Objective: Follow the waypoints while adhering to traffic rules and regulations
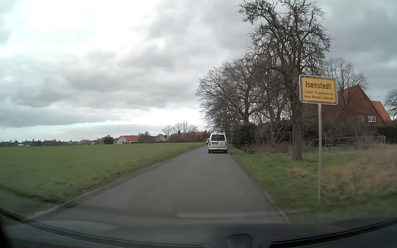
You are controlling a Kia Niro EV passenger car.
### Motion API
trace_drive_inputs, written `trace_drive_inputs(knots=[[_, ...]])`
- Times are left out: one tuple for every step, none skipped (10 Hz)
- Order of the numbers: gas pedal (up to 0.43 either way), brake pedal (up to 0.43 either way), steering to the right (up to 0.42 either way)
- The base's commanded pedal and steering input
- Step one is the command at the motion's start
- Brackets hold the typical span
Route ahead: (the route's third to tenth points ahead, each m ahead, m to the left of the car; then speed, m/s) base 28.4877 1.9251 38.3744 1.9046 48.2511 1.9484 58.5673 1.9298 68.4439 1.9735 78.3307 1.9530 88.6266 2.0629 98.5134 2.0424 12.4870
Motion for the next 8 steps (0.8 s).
trace_drive_inputs(knots=[[0.189,0.0,0.001],[0.189,0.0,0.001],[0.189,0.0,0.001],[0.189,0.0,0.0],[0.189,0.0,0.001],[0.189,0.0,0.0],[0.189,0.0,0.0],[0.189,0.0,0.001]])
